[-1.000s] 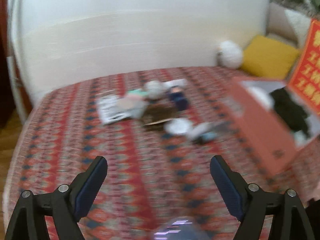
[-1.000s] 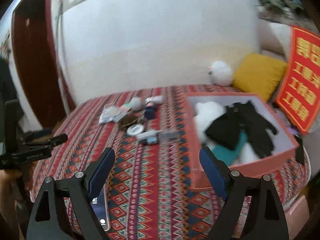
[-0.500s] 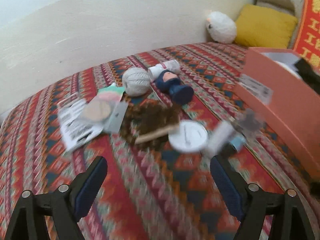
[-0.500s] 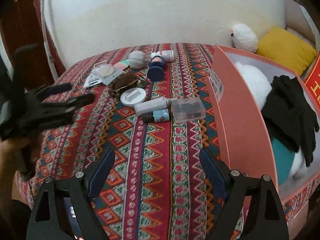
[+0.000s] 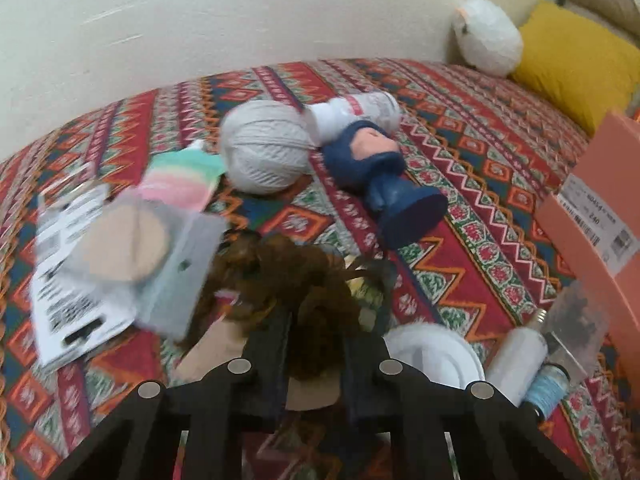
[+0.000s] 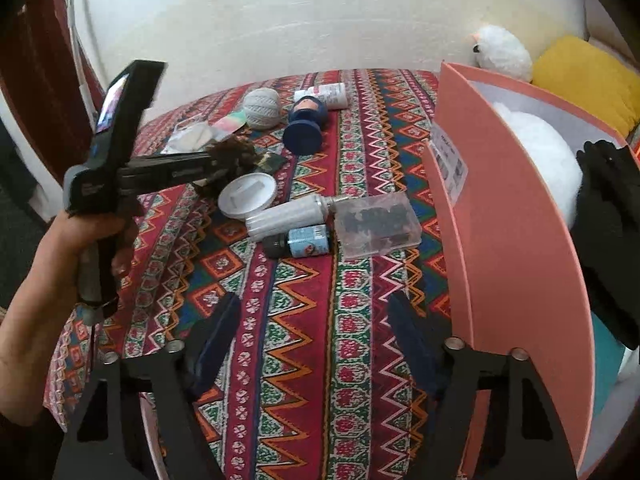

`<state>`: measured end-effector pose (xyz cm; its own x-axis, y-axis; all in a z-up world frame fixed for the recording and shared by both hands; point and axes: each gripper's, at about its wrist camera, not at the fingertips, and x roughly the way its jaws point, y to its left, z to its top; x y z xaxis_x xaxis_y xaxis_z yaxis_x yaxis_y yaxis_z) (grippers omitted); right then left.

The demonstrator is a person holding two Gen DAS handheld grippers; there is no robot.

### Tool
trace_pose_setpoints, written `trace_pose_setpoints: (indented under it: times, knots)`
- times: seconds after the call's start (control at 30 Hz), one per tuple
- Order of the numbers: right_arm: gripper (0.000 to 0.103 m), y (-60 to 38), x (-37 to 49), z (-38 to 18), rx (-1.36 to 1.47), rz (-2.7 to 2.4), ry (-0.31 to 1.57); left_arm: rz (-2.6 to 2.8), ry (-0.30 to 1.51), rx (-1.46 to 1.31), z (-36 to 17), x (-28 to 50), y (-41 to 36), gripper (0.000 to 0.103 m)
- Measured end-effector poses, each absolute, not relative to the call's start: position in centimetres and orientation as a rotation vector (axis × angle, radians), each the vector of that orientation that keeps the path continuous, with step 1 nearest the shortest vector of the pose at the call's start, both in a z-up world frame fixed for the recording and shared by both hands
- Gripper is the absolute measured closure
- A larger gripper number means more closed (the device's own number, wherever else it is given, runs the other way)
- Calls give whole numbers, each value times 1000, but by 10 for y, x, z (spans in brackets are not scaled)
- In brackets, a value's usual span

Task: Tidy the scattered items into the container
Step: 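Grasp the brown scrunchie with the left tool while the right grasps the white lid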

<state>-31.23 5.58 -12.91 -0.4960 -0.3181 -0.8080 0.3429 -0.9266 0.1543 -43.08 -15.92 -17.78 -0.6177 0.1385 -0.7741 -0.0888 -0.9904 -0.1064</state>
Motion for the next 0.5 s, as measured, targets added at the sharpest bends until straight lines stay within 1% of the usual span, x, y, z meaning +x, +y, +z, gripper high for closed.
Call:
trace_pose_setpoints:
  times: [0.03,0.07,0.27,0.37,0.4,0.47,0.5]
  knots:
    - [36,54,-312,-128,1299,-2415,27,2718,-118,-1306,-174,-422,-165,88]
    - [38,52,-311,-127,1293,-2401,17,2722,-147,-1301,-169,-410,-172,90]
    - [38,28,-314,-109,1237,-2283,-76,2716,-294,-1298,-148,-332,-224,90]
    - [38,4,-328,-108,1201,-2248,-51,2702,-420,-1328,-151,-298,-253,90]
    - [37,-3,-333,-108,1204,-2247,-37,2706,-445,-1337,-154,-291,-260,90]
    - [25,-17,-352,-116,1227,-2269,17,2721,-478,-1332,-160,-282,-270,90]
    - [24,-24,-362,-119,1238,-2280,45,2716,-517,-1327,-165,-280,-276,90]
